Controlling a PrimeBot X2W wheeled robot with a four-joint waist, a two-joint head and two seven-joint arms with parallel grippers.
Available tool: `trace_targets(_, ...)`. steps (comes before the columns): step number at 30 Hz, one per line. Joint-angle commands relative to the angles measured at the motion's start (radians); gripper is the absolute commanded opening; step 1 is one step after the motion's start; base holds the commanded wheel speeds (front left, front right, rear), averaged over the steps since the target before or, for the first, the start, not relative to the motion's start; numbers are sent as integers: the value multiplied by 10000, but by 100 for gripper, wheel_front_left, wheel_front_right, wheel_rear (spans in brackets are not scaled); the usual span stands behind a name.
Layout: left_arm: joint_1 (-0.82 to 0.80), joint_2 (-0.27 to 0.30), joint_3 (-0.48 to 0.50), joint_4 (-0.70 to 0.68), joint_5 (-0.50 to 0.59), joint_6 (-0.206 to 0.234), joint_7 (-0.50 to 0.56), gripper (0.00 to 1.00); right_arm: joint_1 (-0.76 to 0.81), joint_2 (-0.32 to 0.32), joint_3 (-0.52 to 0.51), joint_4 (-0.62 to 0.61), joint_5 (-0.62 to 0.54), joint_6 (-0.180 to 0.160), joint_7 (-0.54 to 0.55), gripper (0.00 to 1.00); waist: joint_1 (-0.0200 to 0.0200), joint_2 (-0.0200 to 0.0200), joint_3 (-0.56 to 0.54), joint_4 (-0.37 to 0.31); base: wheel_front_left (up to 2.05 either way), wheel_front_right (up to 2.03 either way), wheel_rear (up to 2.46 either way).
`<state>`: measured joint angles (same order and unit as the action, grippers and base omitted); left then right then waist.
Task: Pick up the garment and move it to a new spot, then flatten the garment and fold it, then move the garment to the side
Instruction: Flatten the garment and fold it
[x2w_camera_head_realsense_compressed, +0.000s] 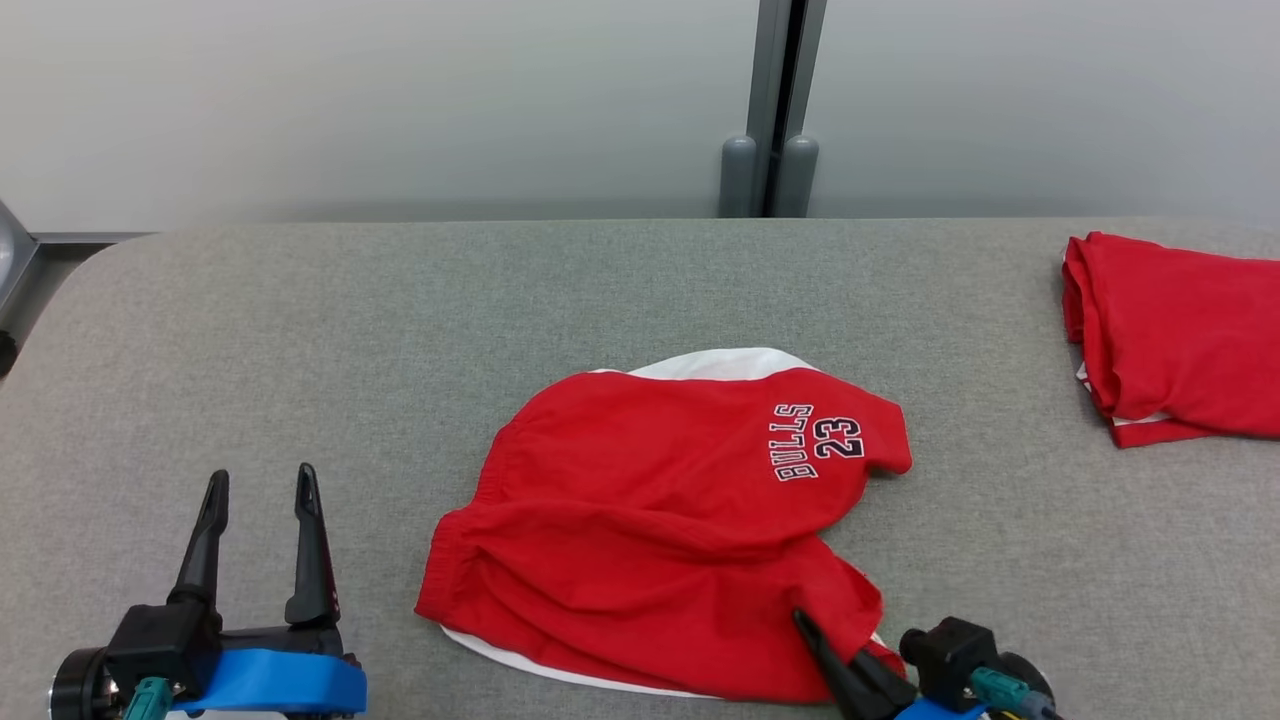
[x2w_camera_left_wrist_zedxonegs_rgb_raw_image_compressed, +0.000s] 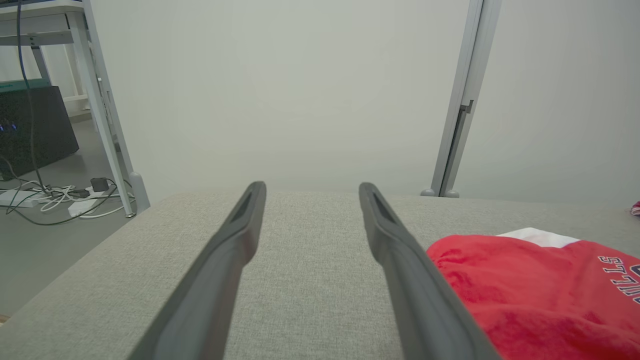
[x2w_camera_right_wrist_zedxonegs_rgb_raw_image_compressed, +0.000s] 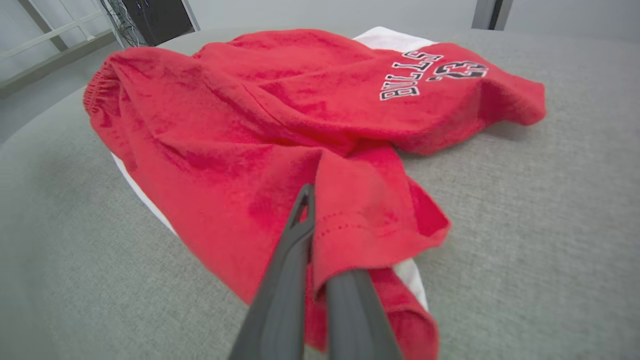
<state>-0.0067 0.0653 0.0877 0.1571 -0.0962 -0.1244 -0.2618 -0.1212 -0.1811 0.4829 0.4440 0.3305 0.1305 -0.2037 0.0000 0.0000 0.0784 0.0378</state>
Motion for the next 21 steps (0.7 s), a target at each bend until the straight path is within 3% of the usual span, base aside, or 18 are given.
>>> trace_targets(1,-26,0,33,35,48,-74,-42,100,-32,18,237,-114,197,6,12,0,0,0,-50,-42,0,0,0)
trace_targets(13,77,-25,-23,125,-10,-86,-41,100,1204,-972,1932,-2891,2460,6,1792,0,0,0,-245,-453,0,0,0)
trace_targets(21,89,-32,-48,89,18,-69,-42,100,1963,-1302,1922,-4629,3456,6,2875,0,0,0,-269,-629,0,0,0)
